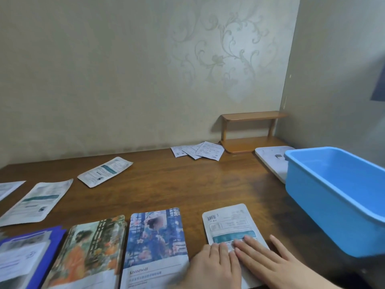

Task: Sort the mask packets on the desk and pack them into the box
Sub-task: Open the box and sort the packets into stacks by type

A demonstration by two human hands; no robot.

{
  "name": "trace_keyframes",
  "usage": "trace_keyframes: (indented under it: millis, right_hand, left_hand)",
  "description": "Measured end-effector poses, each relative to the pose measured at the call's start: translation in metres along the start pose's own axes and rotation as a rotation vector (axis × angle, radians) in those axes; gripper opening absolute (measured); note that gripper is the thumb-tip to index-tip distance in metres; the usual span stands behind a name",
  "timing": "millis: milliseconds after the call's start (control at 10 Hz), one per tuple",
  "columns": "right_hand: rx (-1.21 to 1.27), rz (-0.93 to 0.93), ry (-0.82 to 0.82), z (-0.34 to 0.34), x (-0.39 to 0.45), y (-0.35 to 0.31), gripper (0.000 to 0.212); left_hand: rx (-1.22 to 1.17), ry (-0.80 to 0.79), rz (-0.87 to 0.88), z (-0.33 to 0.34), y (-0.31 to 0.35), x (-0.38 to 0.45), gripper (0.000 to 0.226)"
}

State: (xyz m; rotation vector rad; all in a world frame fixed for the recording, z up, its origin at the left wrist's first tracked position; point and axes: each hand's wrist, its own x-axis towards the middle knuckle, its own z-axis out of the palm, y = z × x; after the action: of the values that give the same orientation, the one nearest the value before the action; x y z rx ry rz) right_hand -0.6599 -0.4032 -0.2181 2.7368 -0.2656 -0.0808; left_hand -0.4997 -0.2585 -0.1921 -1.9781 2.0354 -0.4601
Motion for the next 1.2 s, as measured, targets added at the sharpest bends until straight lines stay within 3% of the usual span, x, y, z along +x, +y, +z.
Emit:
trace_keyframes:
  millis: [100,200,300,400,500,600,700,800,900,1000,1100,1200]
  right_hand:
    - [0.036,-0.043,0.085,-0.001,-0.005,0.011,0.070]
    - [0.288,-0.087,0.078,-0.038,-0.015,0.029,0.050]
    - [0.898,-0.069,0.338,-0.080,-0.018,0.028,0.032]
    - [1.376,0.100,0.456,-0.089,-0.014,0.032,0.058]
    - [1.607,0.267,0.658,-0.073,0.006,0.015,0.043]
    - [1.739,0.413,0.627,-0.063,0.020,0.007,0.073]
    - [1.583,0.520,0.462,-0.063,0.025,-0.005,0.095]
    - [1.358,0.586,0.401,-0.064,0.030,-0.012,0.086]
    - [0.796,0.632,0.245,-0.072,0.036,-0.015,0.067]
    - [0.483,0.627,0.171,-0.071,0.038,-0.014,0.066]
    - [0.562,0.560,0.325,-0.060,0.036,-0.008,0.062]
    - [0.582,0.415,0.333,-0.058,0.048,-0.008,0.069]
  left_hand:
    - [0.129,0.058,0.017,-0.006,0.002,-0.009,0.019]
    - [0.016,0.368,0.041,-0.031,-0.007,-0.016,0.015]
    - [-0.286,0.546,0.015,-0.082,-0.037,-0.021,0.014]
    - [-0.535,0.498,-0.111,-0.110,-0.068,-0.012,0.022]
    - [-0.770,0.458,-0.229,-0.110,-0.090,0.006,0.026]
    - [-1.008,0.423,-0.399,-0.094,-0.117,0.030,0.013]
    - [-1.062,0.247,-0.500,-0.063,-0.135,0.054,0.010]
    - [-0.949,0.123,-0.499,-0.033,-0.137,0.067,0.009]
    - [-0.877,0.028,-0.481,-0.014,-0.135,0.068,0.011]
    - [-0.697,-0.034,-0.438,-0.004,-0.131,0.064,0.028]
    - [-0.517,-0.006,-0.238,-0.010,-0.126,0.054,0.044]
    - [-0.544,-0.162,-0.082,-0.015,-0.121,0.047,0.059]
